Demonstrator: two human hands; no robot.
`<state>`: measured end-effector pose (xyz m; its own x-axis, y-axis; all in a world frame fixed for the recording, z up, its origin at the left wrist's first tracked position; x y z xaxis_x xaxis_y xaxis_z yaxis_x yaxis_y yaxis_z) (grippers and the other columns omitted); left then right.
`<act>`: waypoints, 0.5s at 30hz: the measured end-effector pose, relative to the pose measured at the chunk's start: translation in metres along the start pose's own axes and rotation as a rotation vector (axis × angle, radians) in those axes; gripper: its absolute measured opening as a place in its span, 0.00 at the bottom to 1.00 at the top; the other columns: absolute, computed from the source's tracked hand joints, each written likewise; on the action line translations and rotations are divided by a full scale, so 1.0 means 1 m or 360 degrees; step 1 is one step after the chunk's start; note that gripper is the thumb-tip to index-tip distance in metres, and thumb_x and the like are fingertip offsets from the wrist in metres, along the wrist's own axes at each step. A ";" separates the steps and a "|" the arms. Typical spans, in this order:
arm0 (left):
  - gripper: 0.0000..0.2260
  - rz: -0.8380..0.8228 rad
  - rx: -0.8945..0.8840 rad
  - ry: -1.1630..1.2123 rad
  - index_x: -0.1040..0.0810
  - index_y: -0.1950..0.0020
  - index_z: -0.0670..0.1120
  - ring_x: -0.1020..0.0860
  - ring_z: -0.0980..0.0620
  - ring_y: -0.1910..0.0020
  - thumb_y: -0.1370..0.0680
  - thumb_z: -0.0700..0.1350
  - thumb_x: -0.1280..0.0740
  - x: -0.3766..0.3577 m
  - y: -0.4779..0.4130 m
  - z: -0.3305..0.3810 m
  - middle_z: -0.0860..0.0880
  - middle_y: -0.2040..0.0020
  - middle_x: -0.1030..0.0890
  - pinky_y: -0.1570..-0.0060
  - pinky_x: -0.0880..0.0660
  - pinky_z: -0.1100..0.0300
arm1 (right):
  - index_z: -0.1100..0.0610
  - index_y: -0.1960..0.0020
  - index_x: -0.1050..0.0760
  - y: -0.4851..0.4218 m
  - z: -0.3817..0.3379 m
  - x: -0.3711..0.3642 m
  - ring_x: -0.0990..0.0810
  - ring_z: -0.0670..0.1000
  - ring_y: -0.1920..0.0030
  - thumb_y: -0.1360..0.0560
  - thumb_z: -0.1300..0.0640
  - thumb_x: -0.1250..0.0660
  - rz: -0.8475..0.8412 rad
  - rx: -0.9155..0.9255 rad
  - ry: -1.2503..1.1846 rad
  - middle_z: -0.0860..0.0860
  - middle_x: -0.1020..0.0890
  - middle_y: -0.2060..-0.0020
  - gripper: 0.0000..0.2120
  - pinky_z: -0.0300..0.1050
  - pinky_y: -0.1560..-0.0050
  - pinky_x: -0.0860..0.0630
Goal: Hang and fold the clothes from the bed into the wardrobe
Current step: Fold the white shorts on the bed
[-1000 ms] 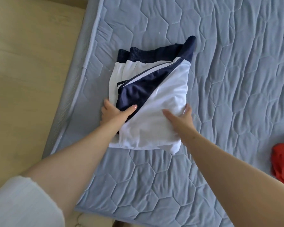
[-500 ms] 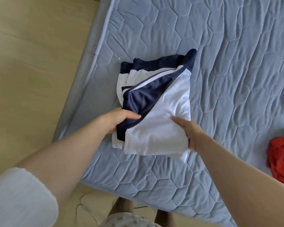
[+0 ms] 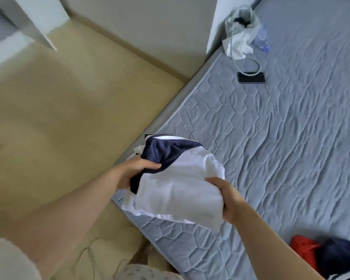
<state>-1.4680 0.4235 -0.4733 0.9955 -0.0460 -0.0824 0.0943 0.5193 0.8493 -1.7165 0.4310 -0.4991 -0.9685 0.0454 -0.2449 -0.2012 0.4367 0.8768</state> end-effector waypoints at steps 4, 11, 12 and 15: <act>0.06 0.0086 -0.0148 0.0110 0.20 0.49 0.45 0.16 0.50 0.63 0.25 0.39 0.33 0.018 0.085 0.021 0.47 0.58 0.15 0.69 0.22 0.62 | 0.57 0.39 0.26 0.055 -0.030 -0.048 0.18 0.56 0.68 0.29 0.57 0.33 -0.0129 0.0093 0.0229 0.57 0.16 0.64 0.18 0.46 0.72 0.22; 0.10 0.0458 -0.0357 0.0314 0.22 0.45 0.44 0.19 0.46 0.59 0.25 0.38 0.33 0.090 0.210 0.041 0.43 0.53 0.18 0.61 0.25 0.58 | 0.56 0.46 0.23 0.113 -0.064 -0.171 0.18 0.57 0.65 0.28 0.56 0.34 -0.0395 0.0232 0.0604 0.56 0.16 0.66 0.12 0.47 0.68 0.22; 0.10 0.0517 -0.0378 0.0348 0.22 0.44 0.44 0.20 0.45 0.59 0.26 0.38 0.33 0.104 0.225 0.040 0.44 0.54 0.18 0.61 0.25 0.57 | 0.56 0.45 0.24 0.118 -0.066 -0.192 0.17 0.57 0.65 0.28 0.56 0.34 -0.0429 0.0263 0.0654 0.56 0.15 0.65 0.12 0.47 0.69 0.22; 0.12 0.0627 -0.0447 0.0457 0.23 0.43 0.44 0.20 0.45 0.58 0.26 0.39 0.32 0.152 0.265 0.032 0.43 0.52 0.18 0.60 0.25 0.57 | 0.56 0.43 0.25 0.132 -0.067 -0.259 0.17 0.56 0.66 0.28 0.57 0.34 -0.0553 0.0367 0.0781 0.55 0.16 0.65 0.14 0.46 0.69 0.22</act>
<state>-1.2917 0.5266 -0.2436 0.9106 0.4112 0.0409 -0.3281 0.6594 0.6764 -1.5020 0.4165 -0.2916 -0.8180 -0.5260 -0.2328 -0.5315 0.5364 0.6556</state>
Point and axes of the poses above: each hand's wrist, its own y-axis away from the middle knuckle, its own x-axis out of the back of the hand, z = x × y, the point moved 2 cm from there along -y, towards the middle knuckle
